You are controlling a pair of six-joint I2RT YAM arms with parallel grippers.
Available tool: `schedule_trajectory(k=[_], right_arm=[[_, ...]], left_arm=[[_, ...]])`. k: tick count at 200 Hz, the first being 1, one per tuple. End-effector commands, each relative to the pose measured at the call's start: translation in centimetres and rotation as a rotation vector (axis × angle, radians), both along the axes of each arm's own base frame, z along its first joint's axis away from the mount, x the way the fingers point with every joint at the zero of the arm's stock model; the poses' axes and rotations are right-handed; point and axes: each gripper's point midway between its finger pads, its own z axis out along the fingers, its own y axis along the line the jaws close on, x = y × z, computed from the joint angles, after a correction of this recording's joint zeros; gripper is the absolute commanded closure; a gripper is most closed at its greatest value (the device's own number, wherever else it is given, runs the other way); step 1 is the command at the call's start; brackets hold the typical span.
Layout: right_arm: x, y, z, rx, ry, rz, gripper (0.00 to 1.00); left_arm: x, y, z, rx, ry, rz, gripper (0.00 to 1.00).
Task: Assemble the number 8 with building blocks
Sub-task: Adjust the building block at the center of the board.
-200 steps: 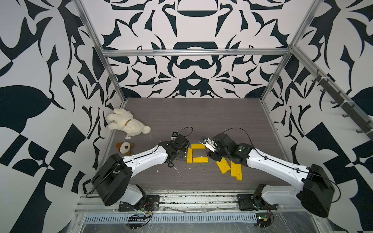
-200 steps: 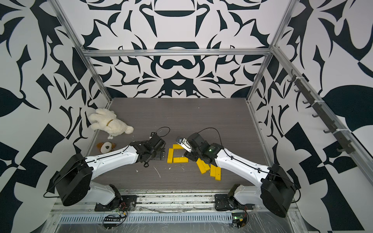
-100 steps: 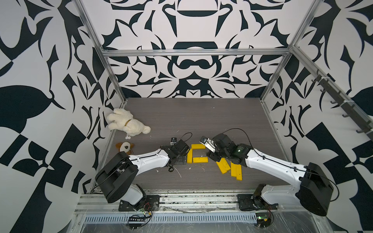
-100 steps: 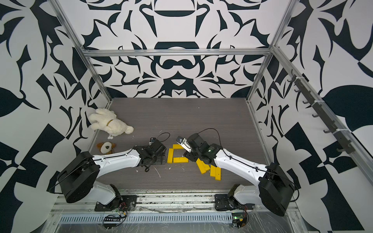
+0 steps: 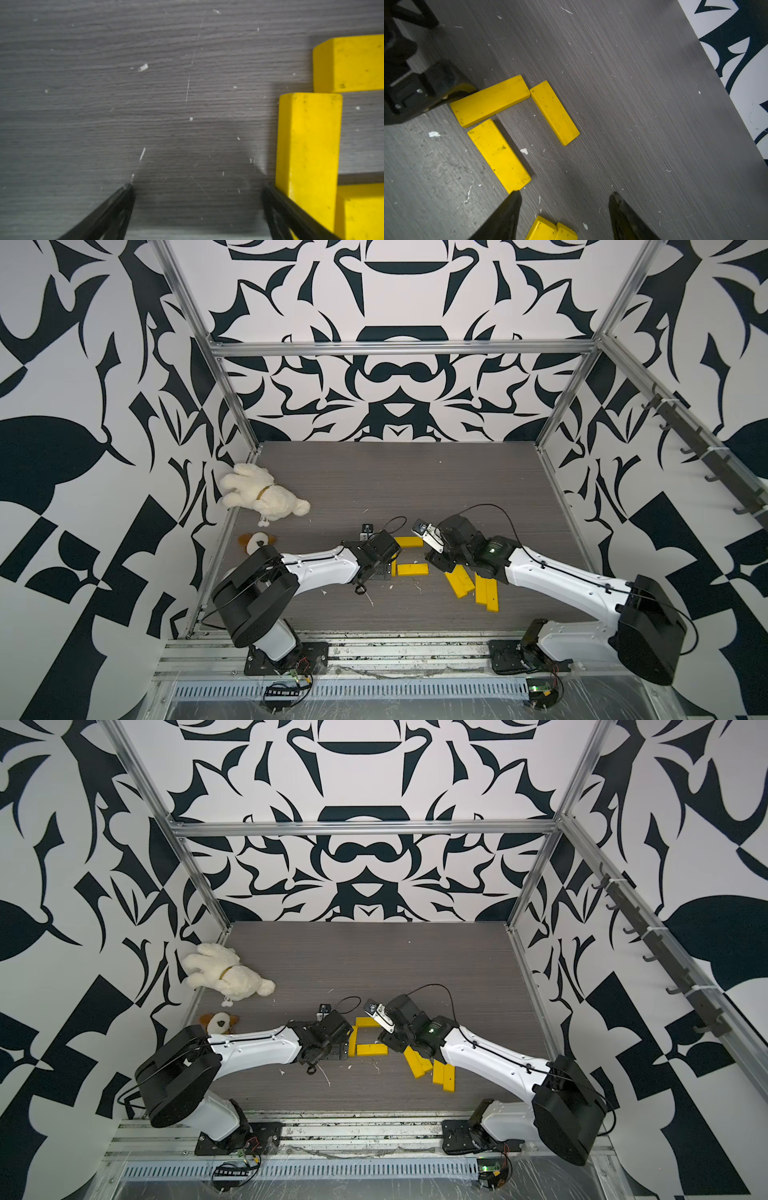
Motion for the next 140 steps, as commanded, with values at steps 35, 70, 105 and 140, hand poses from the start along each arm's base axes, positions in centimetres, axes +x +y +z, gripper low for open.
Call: schedule_trajectory(k=[35,70,105,140], right_arm=[[0.73,-0.01,0.70,0.003,-0.034,-0.019,0.31],[0.66,-0.30,1.11,0.005,-0.044,-0.024,0.31],[0.55,-0.57,0.96,-0.003,-0.039,-0.033,0.31],[0.42,-0.70,0.77,-0.010,-0.031,-0.034,0.31]], left_arm=[[-0.36,-0.13,-0.20,0.020,0.019,-0.009,0.01],[-0.16,-0.43,0.05,0.027,0.014,-0.038,0.01],[-0.11,-0.69,-0.04,0.020,0.015,-0.044,0.01],[-0.14,-0.56,-0.14,0.028,0.019,-0.040,0.01]])
